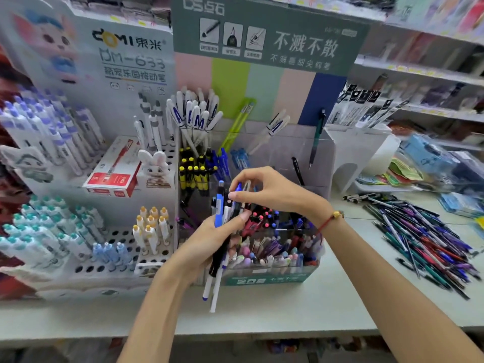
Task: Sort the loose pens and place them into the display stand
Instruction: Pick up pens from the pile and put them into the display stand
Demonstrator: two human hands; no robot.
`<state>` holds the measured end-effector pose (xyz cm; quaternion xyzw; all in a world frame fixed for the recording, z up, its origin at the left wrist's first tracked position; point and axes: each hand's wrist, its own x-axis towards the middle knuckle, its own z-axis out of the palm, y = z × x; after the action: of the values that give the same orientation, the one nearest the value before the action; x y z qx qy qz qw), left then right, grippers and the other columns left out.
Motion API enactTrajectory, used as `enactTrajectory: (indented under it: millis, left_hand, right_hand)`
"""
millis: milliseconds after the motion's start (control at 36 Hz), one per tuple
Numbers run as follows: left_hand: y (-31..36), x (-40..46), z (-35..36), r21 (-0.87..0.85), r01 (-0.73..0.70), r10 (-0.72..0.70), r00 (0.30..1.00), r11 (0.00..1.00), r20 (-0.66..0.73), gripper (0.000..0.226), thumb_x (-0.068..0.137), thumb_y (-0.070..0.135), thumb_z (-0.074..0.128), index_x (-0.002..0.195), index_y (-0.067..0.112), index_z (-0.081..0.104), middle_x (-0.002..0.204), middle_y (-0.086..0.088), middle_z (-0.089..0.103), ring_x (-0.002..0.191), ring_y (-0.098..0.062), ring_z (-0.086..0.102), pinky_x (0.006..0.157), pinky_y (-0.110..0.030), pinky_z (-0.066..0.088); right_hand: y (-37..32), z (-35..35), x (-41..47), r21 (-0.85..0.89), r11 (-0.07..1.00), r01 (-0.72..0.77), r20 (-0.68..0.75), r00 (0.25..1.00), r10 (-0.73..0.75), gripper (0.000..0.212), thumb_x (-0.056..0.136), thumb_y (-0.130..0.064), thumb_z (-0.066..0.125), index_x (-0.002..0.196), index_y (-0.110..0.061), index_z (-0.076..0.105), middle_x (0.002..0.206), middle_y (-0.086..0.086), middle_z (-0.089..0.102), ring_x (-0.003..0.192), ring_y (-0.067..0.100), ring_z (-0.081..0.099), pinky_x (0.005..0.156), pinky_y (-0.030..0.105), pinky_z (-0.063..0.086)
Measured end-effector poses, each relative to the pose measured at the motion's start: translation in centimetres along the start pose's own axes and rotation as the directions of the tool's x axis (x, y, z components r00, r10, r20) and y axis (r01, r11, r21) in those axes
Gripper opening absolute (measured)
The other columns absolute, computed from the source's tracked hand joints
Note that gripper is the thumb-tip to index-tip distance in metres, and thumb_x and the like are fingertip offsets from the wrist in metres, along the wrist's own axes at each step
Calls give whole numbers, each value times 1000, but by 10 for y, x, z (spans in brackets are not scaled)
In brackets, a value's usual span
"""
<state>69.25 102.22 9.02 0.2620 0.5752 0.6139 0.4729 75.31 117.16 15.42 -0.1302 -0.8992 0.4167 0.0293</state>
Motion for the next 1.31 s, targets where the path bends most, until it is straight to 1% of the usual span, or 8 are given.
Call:
enactTrajectory:
  millis: [167,444,556,667,861,1083,1194,1306]
  left_hand:
    - [6,-1,-2,-39,0,2,997,999,72,46,79,46,62,107,11,54,68,3,34,54,-8,34,49,-17,35]
    - [6,3,10,-150,67,-49,991,986,123,22,89,30,60,93,10,52,64,0,41,47,-9,41,42,-17,43]
    - [3,2,6,-87,50,-38,991,995,131,21,91,30,58,84,12,52,73,-5,40,47,-7,43,43,-15,38]
    - [-2,-3,-9,-4,66,-66,994,998,82,27,87,38,58,91,12,51,75,-3,39,48,-5,34,41,-13,30]
    - [-9,-9,-16,-245,-18,-43,969,969,-242,19,97,30,51,98,13,59,65,3,48,44,-7,43,39,-18,39]
    - [-4,-18,2,-662,-116,-81,962,741,-259,22,98,18,49,91,18,71,69,0,65,57,-12,65,54,-32,56]
    - [-3,-15,5,-658,-148,-64,956,738,-287,22,98,14,48,100,19,69,80,0,72,68,-13,70,58,-36,57]
    - [-1,-13,8,-624,-178,-48,944,761,-327,26,99,12,47,120,18,60,96,0,73,81,-11,72,58,-34,58]
  right_hand:
    - [4,-13,-10,257,966,11,-12,1000,-8,25,88,-8,67,112,-13,68,99,23,68,86,9,64,81,16,49]
    - [15,-13,-15,320,930,-179,17,983,183,15,91,-21,65,104,-18,70,84,-10,69,75,0,58,74,21,44]
    - [18,-18,-16,457,889,-22,-246,958,150,18,92,-11,61,109,-12,64,88,-4,67,78,3,64,78,19,52]
    - [10,-17,-4,597,766,239,-608,758,237,14,95,1,53,103,-8,58,85,4,64,69,6,66,68,19,55]
    - [-4,6,17,-37,955,296,-893,418,-164,17,95,-7,55,112,-9,58,95,-11,60,86,4,61,80,24,55]
    - [5,28,39,-527,847,66,-640,624,-447,28,87,-14,68,115,-12,64,88,4,72,77,22,68,63,30,54]
    - [18,31,39,-735,676,-38,-542,632,-554,18,80,-12,73,98,-11,75,94,6,73,101,31,62,79,38,50]
    - [19,29,29,-687,725,-38,-562,661,-498,28,87,-17,66,114,-13,69,109,4,66,107,25,55,83,35,47]
